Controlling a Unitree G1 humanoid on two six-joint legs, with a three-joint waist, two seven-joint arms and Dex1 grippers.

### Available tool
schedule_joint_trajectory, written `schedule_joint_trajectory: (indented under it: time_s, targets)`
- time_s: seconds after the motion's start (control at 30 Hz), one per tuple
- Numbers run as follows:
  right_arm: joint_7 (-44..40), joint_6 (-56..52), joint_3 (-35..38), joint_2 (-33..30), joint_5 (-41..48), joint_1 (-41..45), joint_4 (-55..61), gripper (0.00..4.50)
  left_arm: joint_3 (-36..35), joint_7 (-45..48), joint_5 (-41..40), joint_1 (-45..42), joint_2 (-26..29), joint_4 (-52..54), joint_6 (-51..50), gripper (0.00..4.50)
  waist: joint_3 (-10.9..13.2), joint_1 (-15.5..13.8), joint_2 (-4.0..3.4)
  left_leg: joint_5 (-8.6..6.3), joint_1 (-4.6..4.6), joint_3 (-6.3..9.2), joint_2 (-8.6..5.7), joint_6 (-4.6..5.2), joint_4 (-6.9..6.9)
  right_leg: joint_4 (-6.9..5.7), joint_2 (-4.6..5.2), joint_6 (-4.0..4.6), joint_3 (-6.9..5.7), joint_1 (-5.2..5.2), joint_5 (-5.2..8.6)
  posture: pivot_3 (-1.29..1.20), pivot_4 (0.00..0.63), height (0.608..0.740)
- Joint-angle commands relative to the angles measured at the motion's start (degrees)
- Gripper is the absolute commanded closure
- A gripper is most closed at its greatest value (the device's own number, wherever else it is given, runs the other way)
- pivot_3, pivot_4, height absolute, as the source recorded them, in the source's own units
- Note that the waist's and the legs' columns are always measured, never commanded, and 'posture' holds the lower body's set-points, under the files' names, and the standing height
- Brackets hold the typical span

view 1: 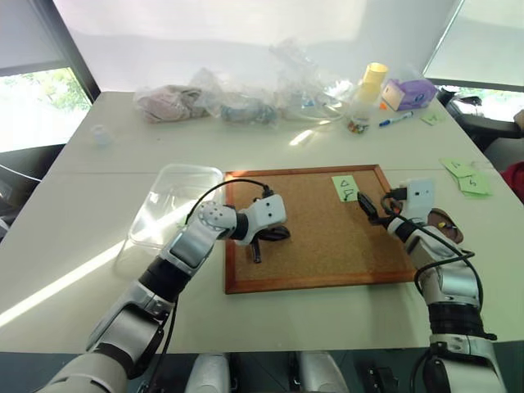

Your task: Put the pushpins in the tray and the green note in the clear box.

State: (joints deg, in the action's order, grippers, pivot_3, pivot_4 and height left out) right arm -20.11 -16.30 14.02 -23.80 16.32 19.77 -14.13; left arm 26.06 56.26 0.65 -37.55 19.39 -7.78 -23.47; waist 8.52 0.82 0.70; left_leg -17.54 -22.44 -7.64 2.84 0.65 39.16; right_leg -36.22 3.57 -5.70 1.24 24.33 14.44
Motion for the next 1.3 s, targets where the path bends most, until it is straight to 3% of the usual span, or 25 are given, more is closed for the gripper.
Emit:
schedule_joint_trajectory:
  time_s: [0.03, 0.07, 0.17, 0.4, 1.3]
  targets:
    - [-0.7, 2.5, -0.3, 0.2, -0.6, 2.1, -1.5, 0.02, 1.1, 0.5, 0.4, 1.3, 0.1, 0.5, -1.2, 4.50, 0.0, 0.0, 0.00, 0.00, 0.01, 0.00, 0.01, 0.00, 0.00, -0.01, -0.01, 0.00, 0.00, 0.00, 0.00, 0.00, 0.150, 0.737]
    - [-0.9, 2.8, -0.4, 0.3, -0.8, 2.3, -2.1, 0.02, 1.1, 0.5, 0.4, 1.3, 0.1, 0.5, -1.2, 4.50, 0.0, 0.0, 0.00, 0.00, 0.01, 0.00, 0.01, 0.00, 0.00, -0.01, -0.01, 0.00, 0.00, 0.00, 0.00, 0.00, 0.150, 0.737]
    - [-1.3, 3.5, -0.8, 0.3, -0.9, 2.8, -3.4, 0.81, 1.1, 0.5, 0.4, 1.4, 0.2, 0.6, -1.4, 4.50, 0.0, 0.0, 0.00, 0.00, 0.00, 0.00, 0.00, 0.00, 0.00, 0.00, 0.00, -0.01, 0.00, 0.00, 0.00, 0.00, 0.150, 0.737]
    - [-1.5, 4.5, -1.4, 0.5, -1.0, 3.4, -4.9, 4.31, 1.0, 0.5, 0.5, 1.4, 0.3, 1.0, -1.8, 4.50, 0.0, -0.1, 0.00, 0.00, 0.01, 0.00, 0.01, 0.00, 0.00, -0.01, 0.00, -0.01, 0.00, 0.00, -0.01, 0.00, 0.150, 0.737]
    - [5.3, 13.8, 4.7, 2.8, 0.2, -1.8, 2.0, 4.41, 3.9, 1.4, 2.0, 1.1, 2.3, 0.6, -4.4, 4.50, -0.1, 0.3, -0.10, 0.01, 0.06, 0.00, 0.04, -0.02, -0.01, -0.04, -0.04, -0.01, 0.00, 0.00, -0.01, 0.00, 0.150, 0.737]
